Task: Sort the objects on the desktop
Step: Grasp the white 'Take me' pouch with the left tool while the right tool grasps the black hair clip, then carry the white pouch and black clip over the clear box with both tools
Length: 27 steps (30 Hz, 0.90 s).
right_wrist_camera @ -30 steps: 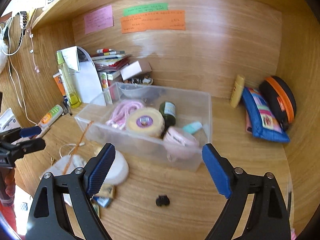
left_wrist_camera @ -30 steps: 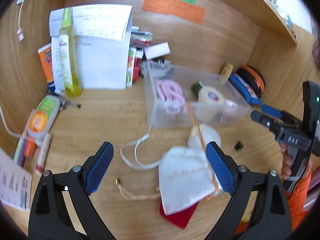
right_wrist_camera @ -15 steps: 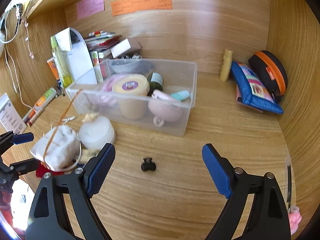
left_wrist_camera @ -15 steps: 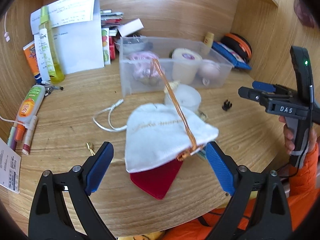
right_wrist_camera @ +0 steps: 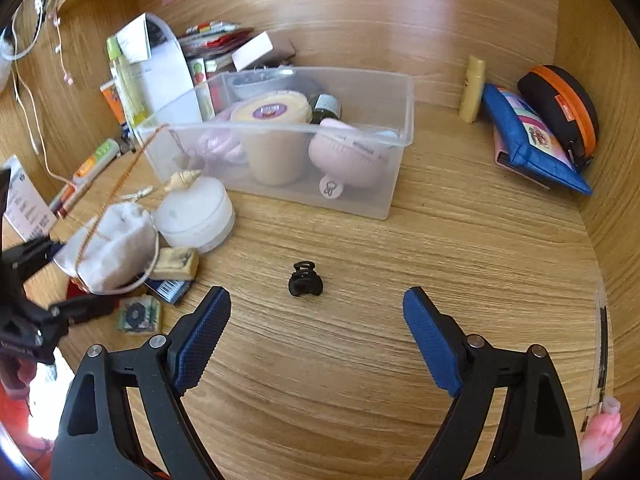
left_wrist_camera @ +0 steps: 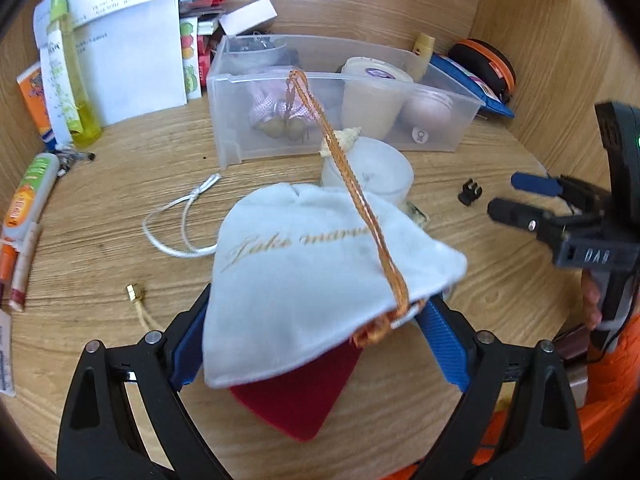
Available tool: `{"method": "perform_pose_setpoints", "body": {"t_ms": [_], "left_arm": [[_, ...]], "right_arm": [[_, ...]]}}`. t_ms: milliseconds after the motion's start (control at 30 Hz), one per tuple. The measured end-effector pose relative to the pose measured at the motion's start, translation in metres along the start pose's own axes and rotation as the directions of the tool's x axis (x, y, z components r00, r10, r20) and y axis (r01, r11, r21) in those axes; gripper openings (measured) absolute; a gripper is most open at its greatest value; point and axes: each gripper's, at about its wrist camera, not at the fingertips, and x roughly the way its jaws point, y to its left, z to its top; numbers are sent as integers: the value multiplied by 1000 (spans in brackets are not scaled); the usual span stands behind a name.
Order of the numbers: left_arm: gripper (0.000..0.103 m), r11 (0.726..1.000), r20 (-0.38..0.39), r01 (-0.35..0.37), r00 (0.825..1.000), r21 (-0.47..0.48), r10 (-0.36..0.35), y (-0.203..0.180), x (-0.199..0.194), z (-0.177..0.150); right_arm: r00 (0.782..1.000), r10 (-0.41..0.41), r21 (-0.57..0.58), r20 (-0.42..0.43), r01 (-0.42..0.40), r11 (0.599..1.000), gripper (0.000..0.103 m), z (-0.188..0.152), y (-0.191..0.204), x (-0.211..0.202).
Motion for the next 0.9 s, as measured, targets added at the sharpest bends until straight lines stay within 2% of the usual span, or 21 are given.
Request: {"method": "perform_pose_setpoints", "body": {"t_ms": [133,200,400,500,533,633,900], "left_arm": [[94,999,-13,22,1000,-35,-22,3,10,11],[94,998,-13,34,999,-48,-35,2,12,14],[94,994,13,69,998,-89,-68,4,15,22],[87,988,29,94,995,-125,-91,8,13,25],[82,986,34,103,994,-132,-99,10,12,25],[76,978,43,131,991,-164,-126,17,11,27],[69,976,78,134,989,-170,-122,20,2,29]], "right_arm": [[1000,14,-15,-26,-14,1000,68,1,3,10],[999,22,-24,-42,-23,999,55,3,5,16],[998,19,-57,-52,-22,998,33,6,13,26],[999,20,-67,-48,-24,998,22,8,13,26],[999,20,-69,-45,-23,997,21,8,13,26],[999,22,-76,-39,-25,997,19,8,13,26],[999,36,-68,-3,-36,997,17,12,12,19]]}}
